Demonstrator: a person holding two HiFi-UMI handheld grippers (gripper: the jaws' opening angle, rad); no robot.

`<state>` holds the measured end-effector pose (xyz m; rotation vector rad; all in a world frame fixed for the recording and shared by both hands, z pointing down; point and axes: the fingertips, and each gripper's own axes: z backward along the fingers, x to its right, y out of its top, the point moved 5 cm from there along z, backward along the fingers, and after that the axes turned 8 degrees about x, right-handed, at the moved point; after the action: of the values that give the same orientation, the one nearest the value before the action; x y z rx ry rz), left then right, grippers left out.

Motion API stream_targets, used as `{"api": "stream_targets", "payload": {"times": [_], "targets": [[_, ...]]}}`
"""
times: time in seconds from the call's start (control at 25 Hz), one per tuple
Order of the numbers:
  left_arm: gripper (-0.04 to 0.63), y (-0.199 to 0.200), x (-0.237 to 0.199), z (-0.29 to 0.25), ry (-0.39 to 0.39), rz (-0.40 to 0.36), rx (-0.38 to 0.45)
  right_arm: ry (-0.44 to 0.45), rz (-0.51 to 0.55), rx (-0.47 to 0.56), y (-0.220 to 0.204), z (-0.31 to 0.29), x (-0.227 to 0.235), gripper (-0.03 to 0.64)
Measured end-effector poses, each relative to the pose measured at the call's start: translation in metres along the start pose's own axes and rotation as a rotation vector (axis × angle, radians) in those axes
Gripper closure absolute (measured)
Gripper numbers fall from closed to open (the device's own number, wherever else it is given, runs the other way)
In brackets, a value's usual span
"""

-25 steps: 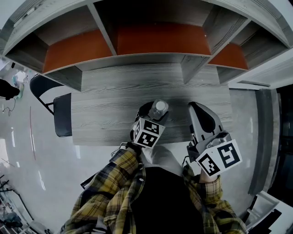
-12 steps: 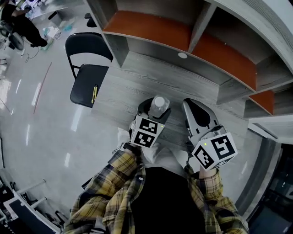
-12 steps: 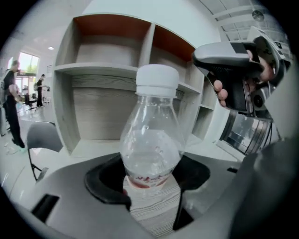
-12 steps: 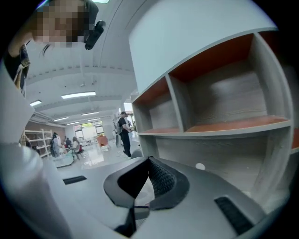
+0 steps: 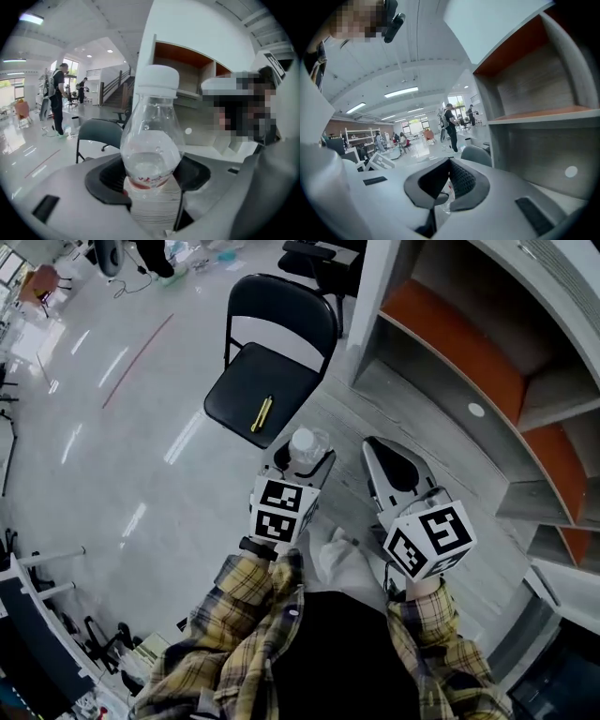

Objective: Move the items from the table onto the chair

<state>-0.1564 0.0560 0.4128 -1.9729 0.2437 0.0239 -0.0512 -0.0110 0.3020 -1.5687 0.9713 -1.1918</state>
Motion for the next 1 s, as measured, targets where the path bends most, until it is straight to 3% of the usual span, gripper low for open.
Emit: {"api": "stream_targets", "payload": {"times": [0.24,0.52,1.0], "targets": [[0.305,-0.006,-0.122,0.013,0.13,0.058,-0.007,0.085,-0.017,-0.05,-0.022,-0.108,-0.037,0.6],[0.305,-0.028,-0.251,-0.005,0.196,0.079,-0.026,0.121,-0.038,-0.102,-0.056,-0.224,-0.064,0.6],[0.304,-0.176,-0.367,-0.131,0.192,0.062,-0.088,0.06,-0.05,-0.146,-0.158,-0.329,-0.032,0.6]]}}
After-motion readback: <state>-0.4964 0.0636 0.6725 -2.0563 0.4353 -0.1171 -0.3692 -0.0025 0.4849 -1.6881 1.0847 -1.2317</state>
